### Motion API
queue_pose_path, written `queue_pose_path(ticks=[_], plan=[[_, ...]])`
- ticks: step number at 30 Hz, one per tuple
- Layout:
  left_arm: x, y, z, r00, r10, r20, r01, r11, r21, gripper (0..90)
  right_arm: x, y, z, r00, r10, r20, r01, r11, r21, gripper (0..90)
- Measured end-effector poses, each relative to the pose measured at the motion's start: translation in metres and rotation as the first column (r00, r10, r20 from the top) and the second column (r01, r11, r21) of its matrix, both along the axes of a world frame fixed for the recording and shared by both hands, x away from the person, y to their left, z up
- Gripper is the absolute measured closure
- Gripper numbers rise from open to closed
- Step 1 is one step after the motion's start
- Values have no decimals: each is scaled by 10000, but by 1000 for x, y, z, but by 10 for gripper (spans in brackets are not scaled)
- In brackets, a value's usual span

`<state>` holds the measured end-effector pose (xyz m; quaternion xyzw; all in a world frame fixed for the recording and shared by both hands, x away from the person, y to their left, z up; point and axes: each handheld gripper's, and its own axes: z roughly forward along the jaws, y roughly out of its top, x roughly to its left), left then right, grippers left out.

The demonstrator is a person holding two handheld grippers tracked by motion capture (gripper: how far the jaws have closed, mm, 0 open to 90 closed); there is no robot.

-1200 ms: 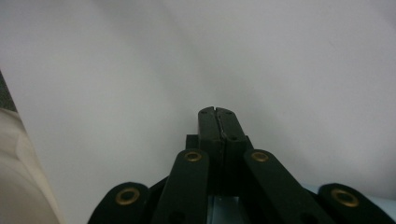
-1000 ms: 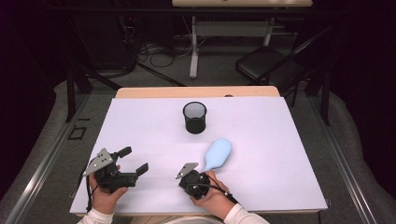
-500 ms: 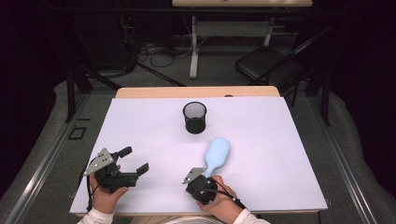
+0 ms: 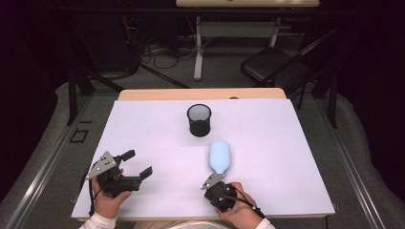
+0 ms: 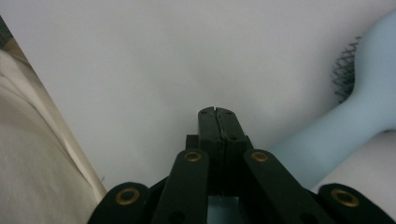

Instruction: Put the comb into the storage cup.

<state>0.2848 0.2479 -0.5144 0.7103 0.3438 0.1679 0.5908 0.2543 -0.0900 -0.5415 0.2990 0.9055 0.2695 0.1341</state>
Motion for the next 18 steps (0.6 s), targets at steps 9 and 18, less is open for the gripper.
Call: queue_pose_path(ticks=[9,18], plan=[[0,0,0,10000,2,-11,-2,10000,36,25,-1,-19,1,9989,-468,44,469,9989,-68,900],[0,0,0,10000,16,-11,-16,10000,68,28,5,-43,5,9923,-1238,87,1238,9923,50,900]])
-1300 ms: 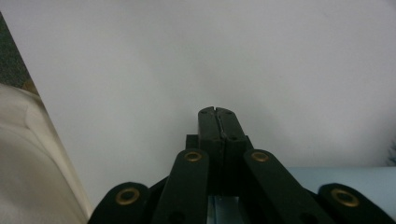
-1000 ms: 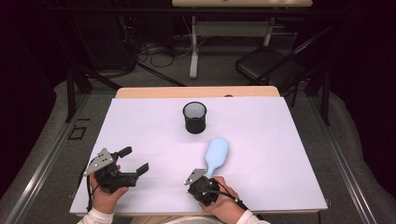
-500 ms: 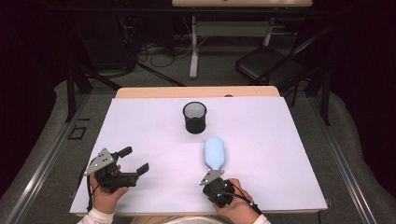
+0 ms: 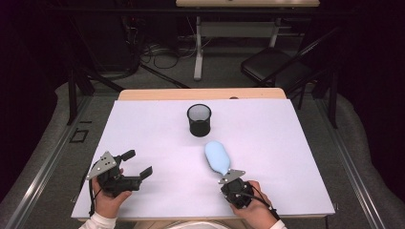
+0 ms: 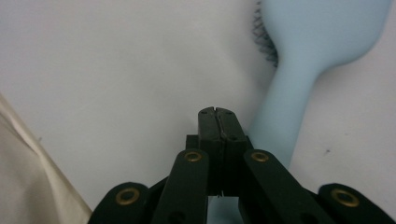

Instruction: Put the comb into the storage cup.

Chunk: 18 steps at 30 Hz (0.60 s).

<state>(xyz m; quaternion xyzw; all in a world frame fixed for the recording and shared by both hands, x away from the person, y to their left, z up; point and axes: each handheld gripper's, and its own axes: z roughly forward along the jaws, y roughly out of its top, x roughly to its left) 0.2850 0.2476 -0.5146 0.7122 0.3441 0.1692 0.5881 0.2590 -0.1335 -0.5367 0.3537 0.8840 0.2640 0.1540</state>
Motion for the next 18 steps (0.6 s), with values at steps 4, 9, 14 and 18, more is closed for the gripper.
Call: queue_pose_path(ticks=[4,9,14,18], plan=[[0,0,0,10000,-6,5,6,10000,7,28,4,-9,0,9995,-330,17,330,9995,-14,900],[0,0,0,10000,12,-6,-12,10000,-12,28,8,-15,0,9983,-582,39,582,9982,-107,900],[1,0,0,10000,10,4,-10,10000,4,28,14,-24,0,9961,-885,60,885,9960,-84,900],[1,0,0,10000,8,10,-8,10000,7,28,16,-27,0,9950,-995,53,995,9950,-38,900]])
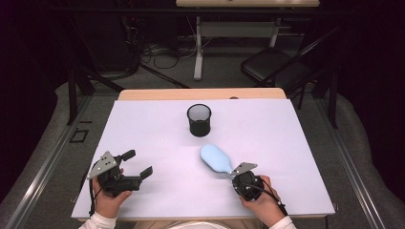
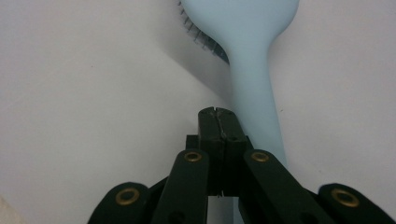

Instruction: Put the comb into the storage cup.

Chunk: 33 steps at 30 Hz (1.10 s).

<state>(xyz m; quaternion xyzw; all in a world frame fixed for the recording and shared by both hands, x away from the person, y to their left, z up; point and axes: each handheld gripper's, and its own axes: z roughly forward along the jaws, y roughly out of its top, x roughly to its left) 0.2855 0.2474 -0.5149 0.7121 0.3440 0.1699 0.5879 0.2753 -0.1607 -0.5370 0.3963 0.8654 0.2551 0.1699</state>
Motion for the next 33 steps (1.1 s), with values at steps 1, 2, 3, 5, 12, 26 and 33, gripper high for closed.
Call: queue_pose_path(ticks=[1,2,3,5,12,26,33], plan=[[0,0,0,10000,-2,2,2,10000,-4,28,0,0,0,10000,-20,25,20,10000,28,900],[0,0,0,10000,-3,1,3,10000,-2,28,0,0,0,10000,-33,30,33,10000,3,900],[0,0,0,10000,1,1,-1,10000,3,28,1,-1,0,10000,-40,4,40,10000,14,900],[0,0,0,10000,-1,2,1,10000,-5,28,1,-1,0,10000,-81,-4,81,10000,28,900],[0,0,0,10000,-17,-17,17,10000,24,28,2,-3,0,9998,-181,43,181,9998,42,900],[1,0,0,10000,-47,-22,47,10000,-15,28,0,-1,2,9997,-121,197,114,9993,342,887],[1,0,0,10000,-46,-32,45,10000,-23,28,0,-1,4,9998,-97,188,89,9991,426,871]])
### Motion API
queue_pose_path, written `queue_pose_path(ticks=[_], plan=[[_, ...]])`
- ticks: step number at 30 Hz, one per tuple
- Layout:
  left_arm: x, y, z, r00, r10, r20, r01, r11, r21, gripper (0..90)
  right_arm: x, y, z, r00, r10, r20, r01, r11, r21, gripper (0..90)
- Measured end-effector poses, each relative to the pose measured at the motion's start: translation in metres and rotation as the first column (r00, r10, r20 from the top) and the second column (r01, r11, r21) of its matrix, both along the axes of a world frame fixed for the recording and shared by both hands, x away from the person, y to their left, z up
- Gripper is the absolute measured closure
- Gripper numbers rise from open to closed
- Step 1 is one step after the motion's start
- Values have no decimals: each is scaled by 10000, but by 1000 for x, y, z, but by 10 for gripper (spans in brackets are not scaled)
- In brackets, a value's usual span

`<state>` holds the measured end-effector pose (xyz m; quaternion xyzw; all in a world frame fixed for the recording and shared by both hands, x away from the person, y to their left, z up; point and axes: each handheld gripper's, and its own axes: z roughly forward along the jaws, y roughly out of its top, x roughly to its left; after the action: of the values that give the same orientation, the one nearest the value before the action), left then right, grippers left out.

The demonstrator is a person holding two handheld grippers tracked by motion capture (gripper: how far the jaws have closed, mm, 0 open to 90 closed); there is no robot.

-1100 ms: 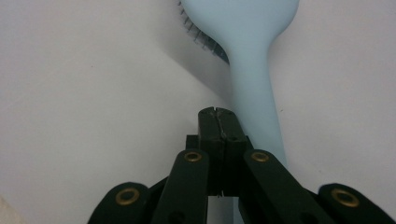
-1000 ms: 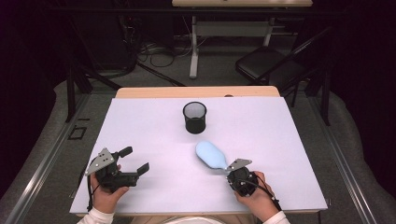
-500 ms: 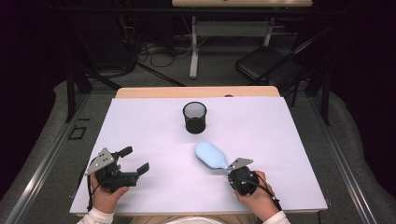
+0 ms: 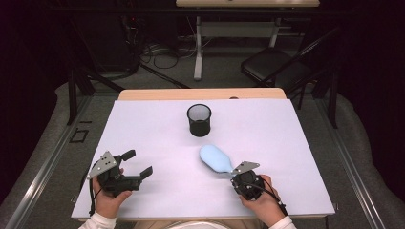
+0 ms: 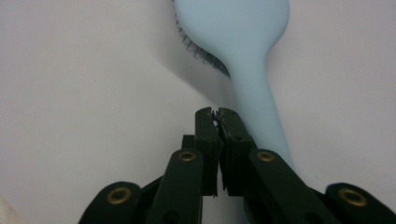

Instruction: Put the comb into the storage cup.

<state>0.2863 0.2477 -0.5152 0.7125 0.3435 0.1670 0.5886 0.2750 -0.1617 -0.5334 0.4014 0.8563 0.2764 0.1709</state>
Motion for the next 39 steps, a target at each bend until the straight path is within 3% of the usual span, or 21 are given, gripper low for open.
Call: queue_pose_path(ticks=[11,17,34,39], plan=[[0,0,0,10000,25,-17,-25,10000,-2,28,-2,-2,6,10000,12,88,-16,9990,452,824],[0,0,0,10000,2,-45,-2,10000,-9,28,-4,-3,11,9993,51,380,-81,9969,784,774],[1,0,-1,10000,1,-39,-1,10000,2,28,-2,-11,16,9977,-282,611,181,9869,1603,540],[1,0,-1,10000,-6,-53,6,10000,10,28,0,-14,16,9983,-266,510,181,9870,1600,484]])
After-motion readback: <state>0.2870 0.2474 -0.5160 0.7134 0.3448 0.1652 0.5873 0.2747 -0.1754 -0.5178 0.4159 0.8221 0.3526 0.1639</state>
